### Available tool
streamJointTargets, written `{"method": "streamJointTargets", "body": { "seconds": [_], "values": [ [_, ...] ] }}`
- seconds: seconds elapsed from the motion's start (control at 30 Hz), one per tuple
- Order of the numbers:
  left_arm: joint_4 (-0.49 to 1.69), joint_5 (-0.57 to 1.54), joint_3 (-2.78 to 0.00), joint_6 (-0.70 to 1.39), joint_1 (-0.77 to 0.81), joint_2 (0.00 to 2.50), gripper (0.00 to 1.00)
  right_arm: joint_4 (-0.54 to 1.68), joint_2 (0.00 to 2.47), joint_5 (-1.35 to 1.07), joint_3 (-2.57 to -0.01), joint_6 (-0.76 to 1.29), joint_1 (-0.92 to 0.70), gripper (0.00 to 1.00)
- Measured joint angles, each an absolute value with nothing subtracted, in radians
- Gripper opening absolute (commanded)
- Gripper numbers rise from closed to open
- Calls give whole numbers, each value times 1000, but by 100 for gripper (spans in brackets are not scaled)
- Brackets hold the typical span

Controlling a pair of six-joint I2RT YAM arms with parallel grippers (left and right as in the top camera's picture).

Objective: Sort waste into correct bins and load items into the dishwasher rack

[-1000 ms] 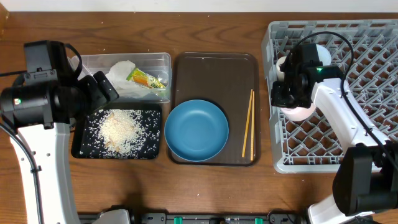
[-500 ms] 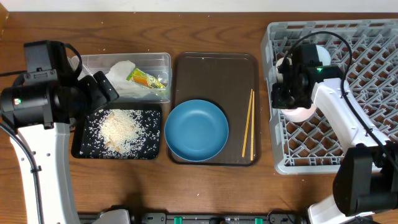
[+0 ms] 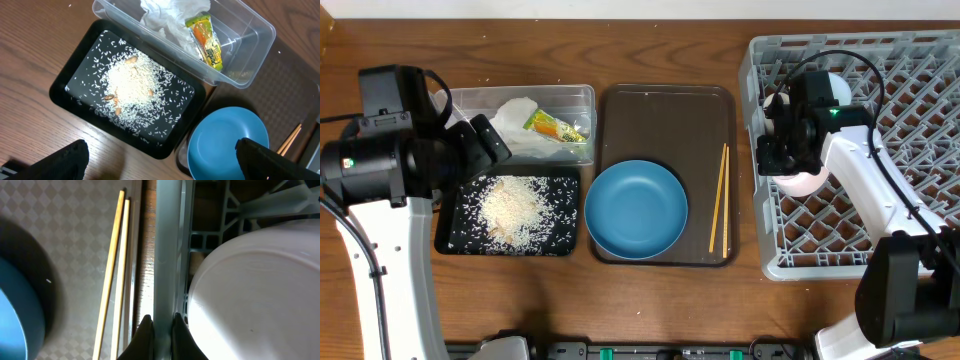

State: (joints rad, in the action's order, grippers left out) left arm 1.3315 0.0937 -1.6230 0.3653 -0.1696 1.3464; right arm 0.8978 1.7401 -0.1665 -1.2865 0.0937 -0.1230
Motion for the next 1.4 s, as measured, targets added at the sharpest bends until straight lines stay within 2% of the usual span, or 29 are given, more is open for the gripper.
{"method": "streamJointTargets", "body": {
  "seconds": [0.2, 0.43, 0.63, 0.67, 0.7, 0.73, 0.77, 0.8, 0.93, 1.0, 1.03, 1.07, 1.13, 1.17, 1.4],
  "values": [
    [1332, 94, -1623, 365, -170, 1346, 96, 892, 1740, -181, -1286, 73, -123, 25],
    [1332, 93, -1623, 365, -170, 1346, 96, 931, 1743, -202, -1328, 70, -124, 29],
    [1332, 93, -1623, 365, -169, 1346, 96, 1083, 1745, -233, -1546, 73, -124, 37],
    [1332, 93, -1623, 365, -169, 1346, 96, 1107, 1745, -246, -1575, 72, -124, 41],
    [1332, 94, -1623, 365, -169, 1346, 96, 1126, 1744, -272, -1602, 75, -124, 53],
    [1331, 94, -1623, 365, -170, 1346, 96, 1138, 1743, -313, -1622, 75, -124, 77],
    [1332, 94, -1623, 365, -170, 1346, 96, 1145, 1742, -343, -1628, 79, -124, 96],
    [1332, 94, -1623, 365, -170, 1346, 97, 1155, 1742, -378, -1630, 75, -124, 99],
    [1331, 93, -1623, 365, -170, 1346, 96, 1166, 1743, -480, -1615, 74, -130, 99],
    [1331, 94, -1623, 365, -169, 1346, 96, 1165, 1743, -506, -1596, 71, -145, 74],
    [1331, 93, -1623, 365, -170, 1346, 96, 1163, 1743, -513, -1582, 70, -157, 58],
    [1332, 93, -1623, 365, -170, 1346, 96, 1163, 1743, -524, -1568, 73, -172, 51],
    [1332, 94, -1623, 365, -169, 1346, 96, 1145, 1743, -531, -1539, 81, -206, 25],
    [1331, 94, -1623, 365, -170, 1346, 96, 1139, 1743, -531, -1530, 88, -220, 22],
    [1332, 94, -1623, 365, -170, 1346, 96, 1049, 1744, -360, -1444, 286, -360, 22]
  ]
}}
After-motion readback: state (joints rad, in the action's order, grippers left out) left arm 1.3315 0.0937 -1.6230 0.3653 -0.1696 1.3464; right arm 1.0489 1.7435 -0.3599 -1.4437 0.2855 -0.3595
